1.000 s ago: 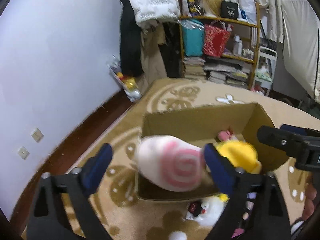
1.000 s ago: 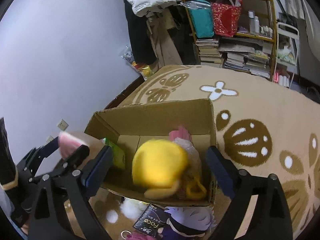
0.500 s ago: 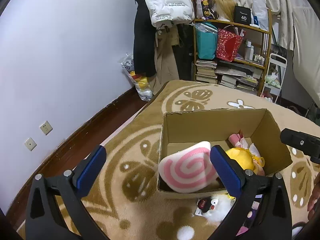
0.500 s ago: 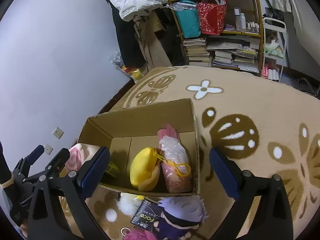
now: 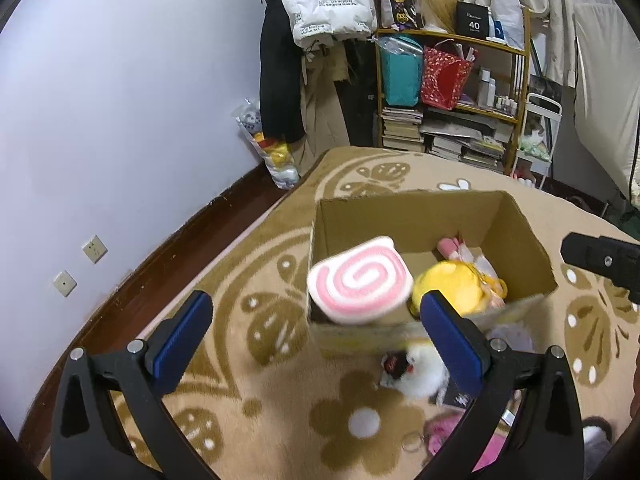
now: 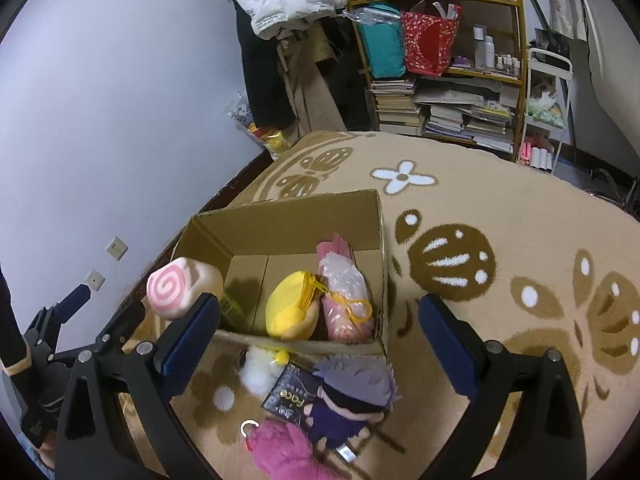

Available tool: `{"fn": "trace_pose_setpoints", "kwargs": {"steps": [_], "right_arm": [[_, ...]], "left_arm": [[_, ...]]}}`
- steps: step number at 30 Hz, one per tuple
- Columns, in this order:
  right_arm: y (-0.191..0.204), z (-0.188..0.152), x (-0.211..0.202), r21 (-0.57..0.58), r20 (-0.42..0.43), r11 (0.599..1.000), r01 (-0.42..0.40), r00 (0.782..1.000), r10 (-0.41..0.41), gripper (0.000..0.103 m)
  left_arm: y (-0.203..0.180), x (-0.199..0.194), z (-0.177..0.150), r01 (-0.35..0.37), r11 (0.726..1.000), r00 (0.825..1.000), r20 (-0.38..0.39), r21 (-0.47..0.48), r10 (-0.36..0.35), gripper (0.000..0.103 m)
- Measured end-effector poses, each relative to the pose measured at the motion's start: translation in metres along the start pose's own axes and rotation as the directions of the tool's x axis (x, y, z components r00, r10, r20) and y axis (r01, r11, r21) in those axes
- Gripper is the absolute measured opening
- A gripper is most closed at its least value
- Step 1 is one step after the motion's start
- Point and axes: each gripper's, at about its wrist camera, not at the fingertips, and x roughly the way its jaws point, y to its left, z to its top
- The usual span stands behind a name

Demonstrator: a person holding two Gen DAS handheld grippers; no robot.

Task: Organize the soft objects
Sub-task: 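Release both plushes into the box and pull both tools back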

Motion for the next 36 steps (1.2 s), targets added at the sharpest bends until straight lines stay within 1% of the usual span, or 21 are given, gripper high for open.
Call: {"fn": "trace_pose_setpoints", "kwargs": {"steps": [6,12,16,19,22,25,27,29,34,36], "right_arm": [[0.006,-0.007,-0.012,-0.027,-0.015,0.999,0.016,1.000,-0.016,0.103],[0.004,-0.024,-0.018,-0.020,-0.046,1.000,0.021,0.999,-0.022,0.103],[0.000,-0.035,-0.017,-0.014,-0.077,0.999,0.029,0.997,-0.030,0.103],[-0.005,-0.042,-0.017,-0.003,-0.090,1.000,0.031,0.995,-0.032,0.103],[-0.013,-0.049,-0.014,0.025,-0.108,0.999,0.033,0.994,-0.030,0.103],[-0.021,-0.055,-0.008,0.057,-0.126,0.998,0.032,0.992,-0.025,0.103],[-0.025,-0.058,-0.003,0.079,-0.141,0.997,0.022,0.990,-0.011,0.103],[-0.029,-0.062,0.006,0.100,-0.162,0.995,0.021,0.987,-0.004,0.103],[-0.032,-0.070,0.024,0.122,-0.196,0.992,0.028,0.981,-0.004,0.103],[-0.033,-0.073,0.031,0.120,-0.207,0.992,0.032,0.978,-0.007,0.103]], "left_arm": [[-0.011,-0.013,-0.012,-0.013,0.999,1.000,-0.014,0.036,0.014,0.102],[-0.015,-0.021,-0.026,0.017,1.000,0.999,-0.048,0.012,-0.016,0.102],[-0.019,-0.024,-0.036,0.004,1.000,0.998,-0.064,0.007,-0.004,0.102],[-0.020,-0.023,-0.044,0.025,1.000,0.996,-0.088,-0.005,-0.025,0.102],[-0.022,-0.020,-0.051,0.032,1.000,0.993,-0.111,-0.002,-0.032,0.102],[-0.026,-0.015,-0.055,0.043,0.999,0.990,-0.137,0.000,-0.043,0.102],[-0.028,-0.010,-0.058,0.076,0.997,0.983,-0.165,-0.014,-0.077,0.102],[-0.029,-0.005,-0.061,0.093,0.995,0.978,-0.187,-0.021,-0.096,0.102],[-0.031,0.006,-0.066,0.122,0.991,0.965,-0.227,-0.056,-0.132,0.102],[-0.032,0.011,-0.068,0.123,0.991,0.962,-0.240,-0.054,-0.133,0.102]]}}
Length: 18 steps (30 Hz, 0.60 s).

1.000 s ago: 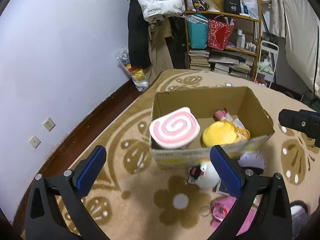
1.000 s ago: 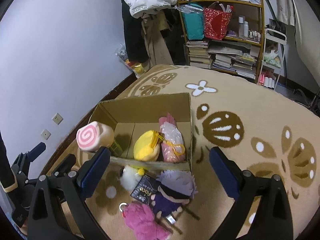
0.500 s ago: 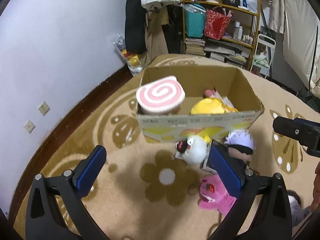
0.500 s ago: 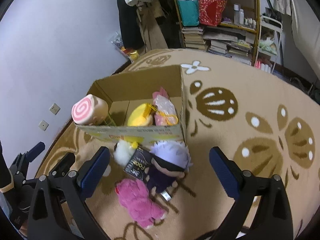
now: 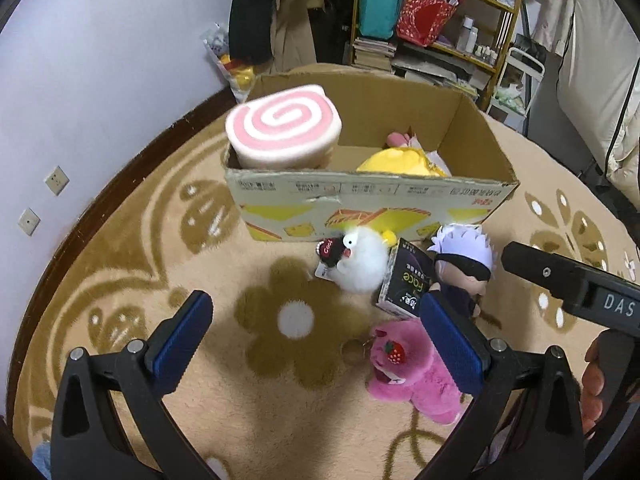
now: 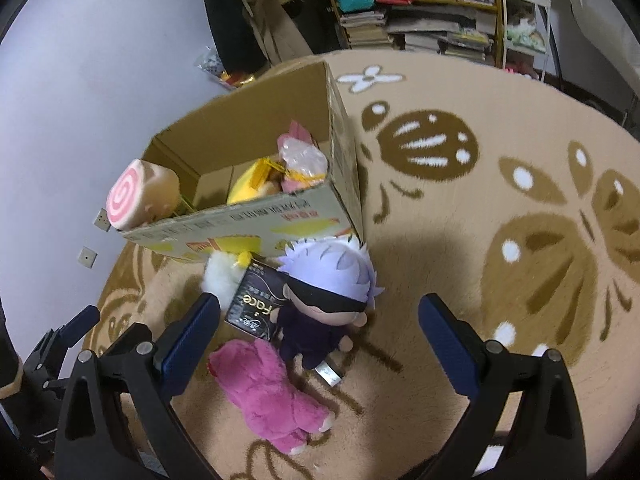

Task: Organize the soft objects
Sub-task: 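Release both plushes into the box and pull both tools back, then grasp pink bear plush with left tool while right tool grasps white-haired doll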

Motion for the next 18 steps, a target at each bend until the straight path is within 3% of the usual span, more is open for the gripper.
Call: {"fn": "trace_pose_setpoints", "kwargs": {"steps": [10,18], "right_arm": [[-0.009,-0.001,0.036,0.023,-0.094,1.000,0.005,0.996,-0.003,0.103],[-0.020,0.000,0.051,0.062,-0.121,0.998,0.006,0.993,0.001,0.103]], "left_arm": [[-0.018,0.027,-0.005,-0.011,0.999,0.998,-0.064,0.052,0.014,0.102],[-0.035,0.051,-0.014,-0.007,0.995,0.990,-0.141,0.096,0.021,0.102]]}}
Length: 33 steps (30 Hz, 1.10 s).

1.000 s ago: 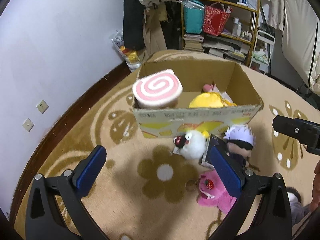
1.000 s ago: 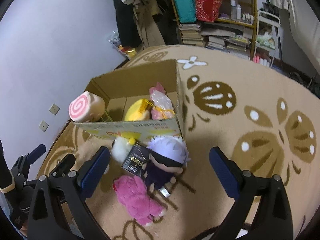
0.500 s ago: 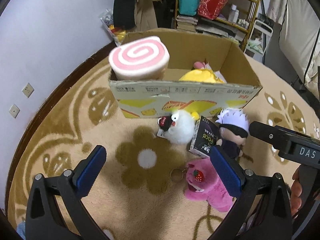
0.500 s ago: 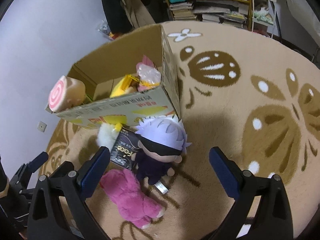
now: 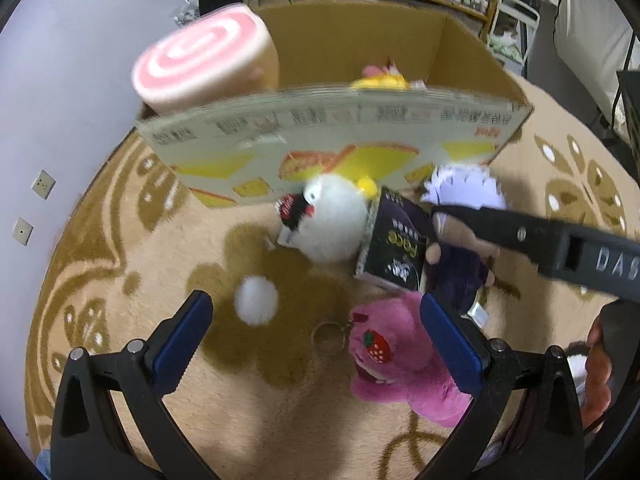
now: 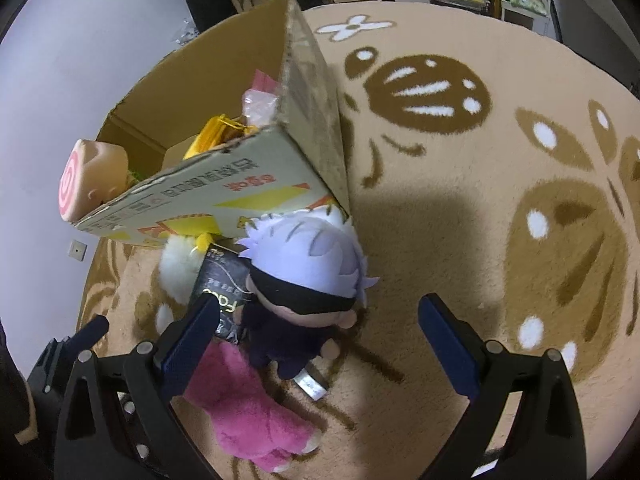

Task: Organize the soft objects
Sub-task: 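Grasp pink bear plush with left tool while right tool grasps white-haired doll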

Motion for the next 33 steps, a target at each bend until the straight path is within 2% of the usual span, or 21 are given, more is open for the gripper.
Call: {"fn": "trace_pose_setpoints", "kwargs": {"steps": [4,9,13,21,24,30,33], "right_arm": [[-0.007,0.001,0.006,0.037,-0.018,0.999,-0.018,1.000,0.019,0.103],[-0.006,0.003,0.009,0.033,-0.030,0.999,-0.026,0.999,0.027,0.103],[0.000,0.005,0.016,0.018,-0.042,0.999,-0.035,0.998,0.036,0.103],[0.005,0.000,0.031,0.012,-0.081,0.999,-0.039,0.996,0.040,0.103],[0.005,0.000,0.036,0.004,-0.092,0.999,-0.032,0.995,0.032,0.091],[0.004,0.003,0.042,0.025,-0.082,1.000,-0.018,0.996,0.020,0.089],[0.005,0.005,0.043,0.006,-0.075,1.000,-0.001,0.997,0.002,0.090]], "left_arm": [[-0.008,0.011,-0.004,-0.002,1.000,0.999,-0.033,0.030,0.003,0.102],[-0.018,0.021,-0.009,0.004,0.998,0.998,-0.069,0.064,0.001,0.102],[-0.022,0.023,-0.010,0.004,0.997,0.997,-0.071,0.071,0.001,0.103],[-0.019,0.037,-0.012,0.076,0.997,0.990,-0.117,0.019,-0.073,0.103],[-0.018,0.043,-0.013,0.086,0.996,0.988,-0.131,0.008,-0.085,0.103],[-0.021,0.054,-0.017,0.103,0.995,0.981,-0.162,-0.012,-0.103,0.099],[-0.027,0.053,-0.018,0.101,0.995,0.982,-0.159,0.001,-0.100,0.093]]}}
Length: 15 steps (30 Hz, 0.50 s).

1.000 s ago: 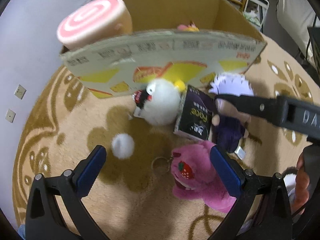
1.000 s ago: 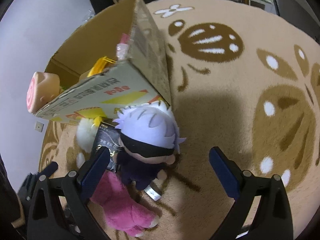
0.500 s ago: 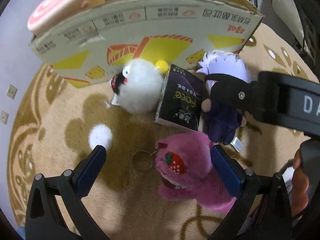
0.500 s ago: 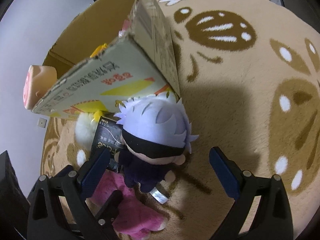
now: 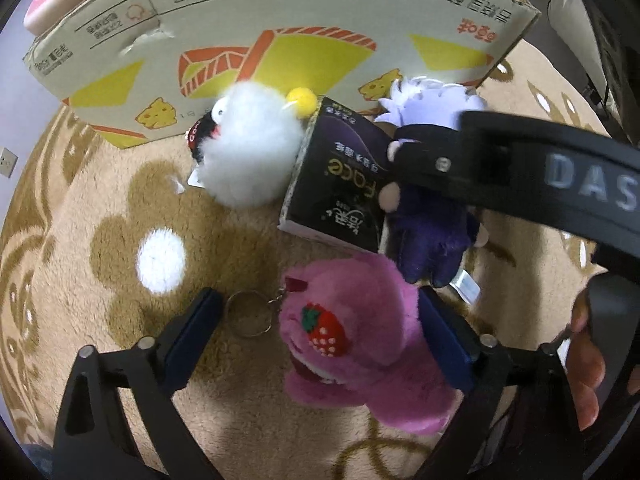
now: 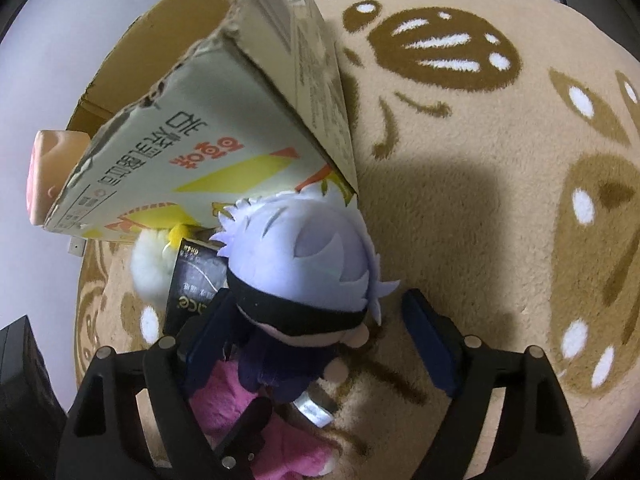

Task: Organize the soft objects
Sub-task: 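Grasp pink bear plush with left tool while right tool grasps white-haired doll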

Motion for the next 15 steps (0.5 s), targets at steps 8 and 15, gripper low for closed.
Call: {"fn": "trace_pose_setpoints", "kwargs": {"steps": [8,15], "right_arm": [[0.014,0.003,0.006,-0.072,0.014,0.996,0.062,0.998,-0.061,0.084],[0.021,-0.001,-0.004,-0.103,0.035,0.994,0.043,0.999,-0.040,0.058]], "left_arm": [[-0.020,-0.008,-0.006,0.021,0.999,0.999,0.033,0.044,-0.023,0.055],[-0.002,-0.015,-0.007,0.037,0.999,0.999,0.039,-0.017,-0.036,0.053]]}}
